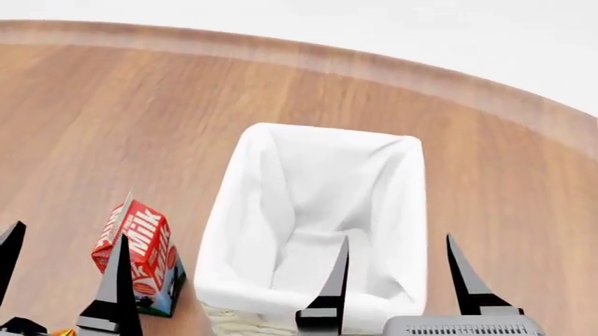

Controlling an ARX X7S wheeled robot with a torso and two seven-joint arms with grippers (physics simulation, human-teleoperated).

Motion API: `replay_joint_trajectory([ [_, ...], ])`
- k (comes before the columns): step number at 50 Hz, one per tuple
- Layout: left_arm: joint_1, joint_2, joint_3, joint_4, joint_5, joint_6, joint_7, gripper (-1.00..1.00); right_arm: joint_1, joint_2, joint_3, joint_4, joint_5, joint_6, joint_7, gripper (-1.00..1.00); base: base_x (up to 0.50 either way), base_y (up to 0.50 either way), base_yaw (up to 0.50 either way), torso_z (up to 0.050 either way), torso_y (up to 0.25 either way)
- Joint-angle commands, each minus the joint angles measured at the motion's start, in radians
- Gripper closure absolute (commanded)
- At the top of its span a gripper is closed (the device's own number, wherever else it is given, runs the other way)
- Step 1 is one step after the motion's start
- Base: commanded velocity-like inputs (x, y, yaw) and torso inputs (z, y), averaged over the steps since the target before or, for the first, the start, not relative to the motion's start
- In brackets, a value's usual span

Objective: Pick up the tomato sauce, and put it in the basket.

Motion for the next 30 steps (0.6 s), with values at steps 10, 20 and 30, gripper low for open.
replay_joint_trajectory([
  [10,-0.002,-0.008,0.008,-0.003,0.000,0.004,-0.004,-1.00,0.002,0.008,-0.004,-0.004,0.006,-0.001,0.010,-1.00,0.00,0.00,0.00,0.037,-0.212],
  [20,-0.023,-0.007,-0.006,0.001,-0.035,-0.022,-0.012,-1.00,0.002,0.011,-0.004,-0.008,0.011,0.000,0.014,-1.00,0.00,0.00,0.00,0.033,-0.191],
  [30,-0.039,-0.029,-0.062,0.052,-0.255,-0.155,-0.022,-1.00,0.007,0.010,-0.012,0.007,0.015,-0.008,0.014,-1.00,0.00,0.00,0.00,0.000,0.000],
])
